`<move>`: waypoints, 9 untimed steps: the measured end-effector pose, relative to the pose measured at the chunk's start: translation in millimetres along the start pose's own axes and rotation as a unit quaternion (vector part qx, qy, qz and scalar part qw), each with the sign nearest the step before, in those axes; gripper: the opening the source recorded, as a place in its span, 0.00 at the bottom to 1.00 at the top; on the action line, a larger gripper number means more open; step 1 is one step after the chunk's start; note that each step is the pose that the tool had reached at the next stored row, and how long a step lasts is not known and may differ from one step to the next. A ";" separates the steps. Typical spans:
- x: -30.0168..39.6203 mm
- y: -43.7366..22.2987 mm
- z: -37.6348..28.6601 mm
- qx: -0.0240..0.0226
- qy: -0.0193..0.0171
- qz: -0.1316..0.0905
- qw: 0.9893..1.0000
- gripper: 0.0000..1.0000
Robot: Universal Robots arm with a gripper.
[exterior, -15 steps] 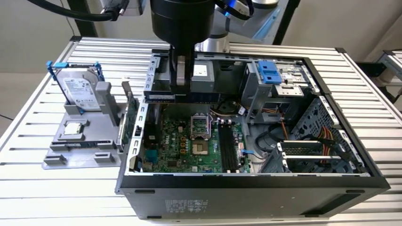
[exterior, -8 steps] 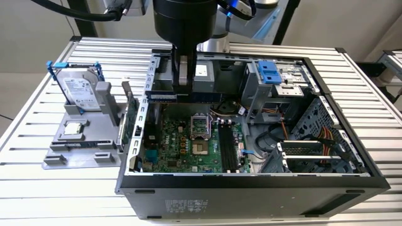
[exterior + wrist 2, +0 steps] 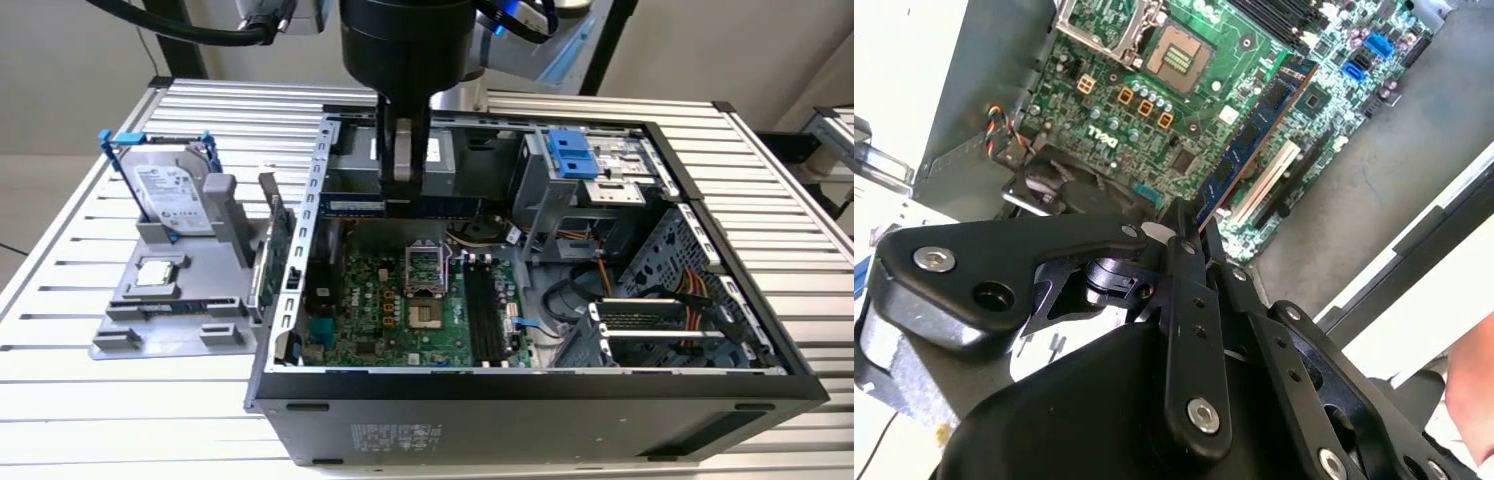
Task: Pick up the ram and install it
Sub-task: 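Pick up the ram and move it above insertion slot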
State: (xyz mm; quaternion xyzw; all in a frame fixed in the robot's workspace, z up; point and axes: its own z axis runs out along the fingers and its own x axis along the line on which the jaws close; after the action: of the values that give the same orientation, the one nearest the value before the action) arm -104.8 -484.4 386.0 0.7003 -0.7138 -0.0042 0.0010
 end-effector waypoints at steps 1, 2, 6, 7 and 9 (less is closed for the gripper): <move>0.0 -0.8 0.0 0.000 0.000 0.000 1.000 0.00; 0.0 -1.5 0.0 0.000 0.000 0.000 1.000 0.00; -0.1 -4.4 0.0 0.000 0.000 0.000 1.000 0.00; -0.2 -5.0 0.0 0.000 0.000 0.000 1.000 0.00; -0.2 -6.2 0.0 0.000 0.000 0.000 1.000 0.00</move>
State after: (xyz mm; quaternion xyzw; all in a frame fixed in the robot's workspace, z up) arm -98.6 -484.3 386.0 0.7001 -0.7140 -0.0042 0.0009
